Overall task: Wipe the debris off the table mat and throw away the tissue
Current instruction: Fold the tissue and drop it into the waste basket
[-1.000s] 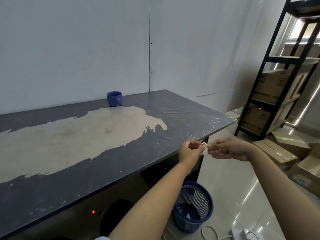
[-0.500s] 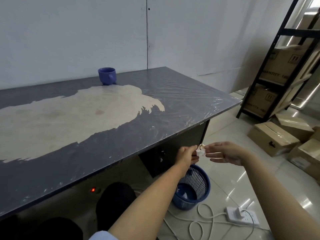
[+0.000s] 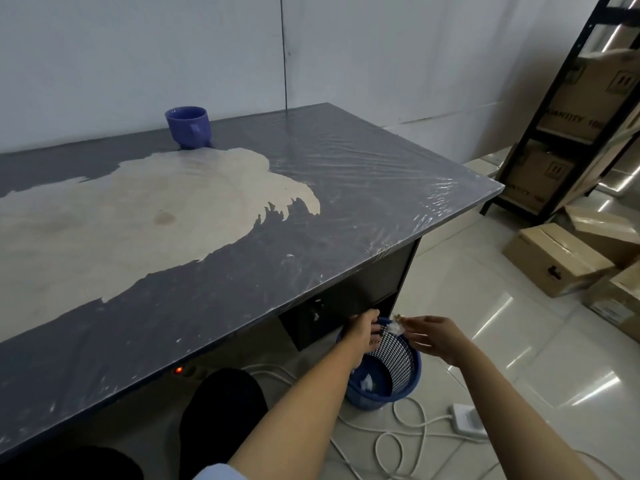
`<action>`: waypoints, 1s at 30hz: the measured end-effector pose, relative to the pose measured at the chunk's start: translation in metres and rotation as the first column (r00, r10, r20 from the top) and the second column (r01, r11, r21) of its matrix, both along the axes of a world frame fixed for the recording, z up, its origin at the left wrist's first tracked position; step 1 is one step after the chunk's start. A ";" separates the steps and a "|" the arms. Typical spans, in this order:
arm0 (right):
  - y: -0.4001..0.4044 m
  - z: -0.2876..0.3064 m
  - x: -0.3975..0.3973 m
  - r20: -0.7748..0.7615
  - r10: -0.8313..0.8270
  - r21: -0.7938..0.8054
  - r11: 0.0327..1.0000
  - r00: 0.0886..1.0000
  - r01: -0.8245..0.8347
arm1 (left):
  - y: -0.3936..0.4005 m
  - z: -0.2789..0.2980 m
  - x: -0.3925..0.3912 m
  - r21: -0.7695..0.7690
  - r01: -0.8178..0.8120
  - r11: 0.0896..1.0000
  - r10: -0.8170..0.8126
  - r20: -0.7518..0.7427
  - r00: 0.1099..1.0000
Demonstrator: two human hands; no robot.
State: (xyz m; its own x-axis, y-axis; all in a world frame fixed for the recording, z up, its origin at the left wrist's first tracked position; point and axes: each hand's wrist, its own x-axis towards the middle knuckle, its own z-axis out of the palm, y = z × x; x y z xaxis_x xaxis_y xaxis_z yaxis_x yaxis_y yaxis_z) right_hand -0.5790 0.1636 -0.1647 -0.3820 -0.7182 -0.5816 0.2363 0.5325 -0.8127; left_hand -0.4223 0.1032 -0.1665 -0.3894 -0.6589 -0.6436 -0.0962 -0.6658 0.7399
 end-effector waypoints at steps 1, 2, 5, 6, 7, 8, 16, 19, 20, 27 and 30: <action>-0.001 -0.005 0.001 -0.012 -0.030 0.005 1.000 0.999 0.030 | -0.001 -0.002 -0.001 0.002 0.006 1.000 -0.006 0.012 1.000; -0.002 -0.010 0.002 -0.025 -0.057 0.003 0.998 0.998 0.057 | -0.002 -0.004 -0.001 0.005 0.012 1.000 -0.012 0.021 1.000; -0.006 -0.021 0.002 -0.072 -0.124 -0.021 0.992 0.990 0.122 | -0.006 -0.010 -0.001 0.004 0.022 1.000 -0.022 0.034 0.999; -0.007 -0.023 0.001 -0.109 -0.134 -0.021 0.991 0.985 0.133 | -0.007 -0.010 -0.001 0.002 0.025 1.000 -0.025 0.036 0.999; -0.008 -0.023 0.000 -0.157 -0.137 -0.018 0.991 0.978 0.135 | -0.008 -0.011 -0.001 -0.001 0.029 1.000 -0.029 0.040 0.999; -0.009 -0.023 -0.001 -0.202 -0.134 -0.017 0.991 0.970 0.134 | -0.008 -0.011 0.000 -0.006 0.032 0.999 -0.032 0.046 0.998; -0.019 0.007 0.004 -0.273 -0.093 -0.097 0.993 0.957 0.069 | -0.008 0.010 0.001 -0.129 0.090 0.988 -0.078 0.096 0.992; -0.021 0.027 0.009 -0.429 -0.106 -0.151 0.988 0.897 0.045 | -0.005 0.031 0.000 -0.232 0.125 0.965 -0.106 0.093 0.990; -0.021 0.036 0.011 -0.497 -0.127 -0.177 0.983 0.858 0.043 | -0.003 0.040 -0.001 -0.274 0.141 0.951 -0.120 0.092 0.989; -0.010 0.105 0.026 -0.615 -0.494 -0.509 0.844 0.615 0.170 | 0.018 0.116 -0.006 -0.549 0.284 0.786 -0.282 0.091 0.955; -0.005 0.141 0.033 -0.532 -0.605 -0.611 0.759 0.593 0.226 | 0.025 0.157 -0.001 -0.634 0.285 0.719 -0.320 0.063 0.945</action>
